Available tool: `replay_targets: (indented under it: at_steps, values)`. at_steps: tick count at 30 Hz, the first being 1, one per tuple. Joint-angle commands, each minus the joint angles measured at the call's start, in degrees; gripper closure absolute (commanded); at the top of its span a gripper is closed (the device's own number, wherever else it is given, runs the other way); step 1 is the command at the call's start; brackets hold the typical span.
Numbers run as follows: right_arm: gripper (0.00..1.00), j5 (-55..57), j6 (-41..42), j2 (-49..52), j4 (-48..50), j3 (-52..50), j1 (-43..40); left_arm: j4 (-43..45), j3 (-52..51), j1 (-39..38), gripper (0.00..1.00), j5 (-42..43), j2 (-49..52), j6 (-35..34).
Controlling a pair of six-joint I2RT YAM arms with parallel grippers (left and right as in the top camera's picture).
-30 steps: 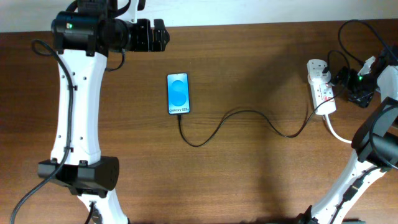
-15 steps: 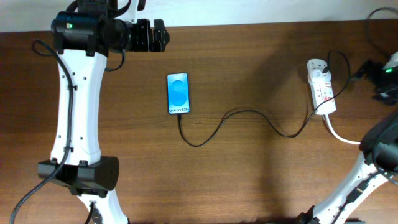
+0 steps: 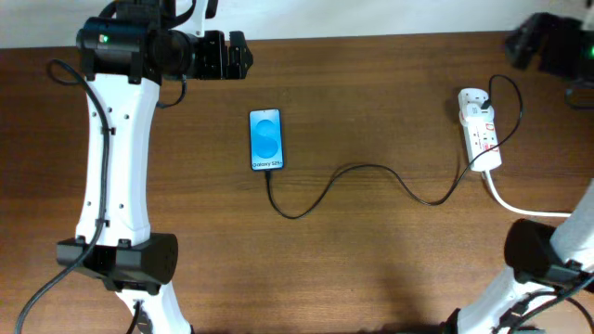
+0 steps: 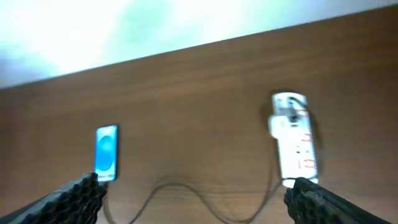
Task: Plug charger to phone and switch on socket
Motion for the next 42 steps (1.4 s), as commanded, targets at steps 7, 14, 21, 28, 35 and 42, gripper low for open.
replay_targets:
  at_steps: [7, 14, 21, 28, 35, 42]
  values:
    - [0.02, 4.4, -0.6, -18.0, -0.4, -16.9, 15.0, 0.0, 0.1, 0.2, 0.01, -0.2, -0.7, 0.3]
    - [0.02, 5.3, -0.2, -23.6, -0.3, -21.9, 15.1, 0.0, 0.1, 0.2, 0.01, -0.2, -0.7, 0.3]
    - [0.02, 4.4, -0.2, -23.8, -0.3, -21.9, 15.5, 0.0, 0.1, 0.2, 0.01, -0.2, -0.7, 0.3]
    - [0.01, 7.5, -1.5, -31.4, 8.1, -31.6, 15.5, 0.0, 0.1, 0.2, 0.01, -0.2, -0.7, 0.3]
    - [0.02, 9.9, -1.5, -46.6, 26.1, -55.5, 15.5, 0.0, 0.1, 0.2, 0.01, -0.2, -0.7, 0.3]
    - [0.02, 11.7, -1.5, -57.2, 51.6, -81.7, 15.5, 0.0, 0.1, 0.2, 0.01, -0.2, -0.7, 0.3]
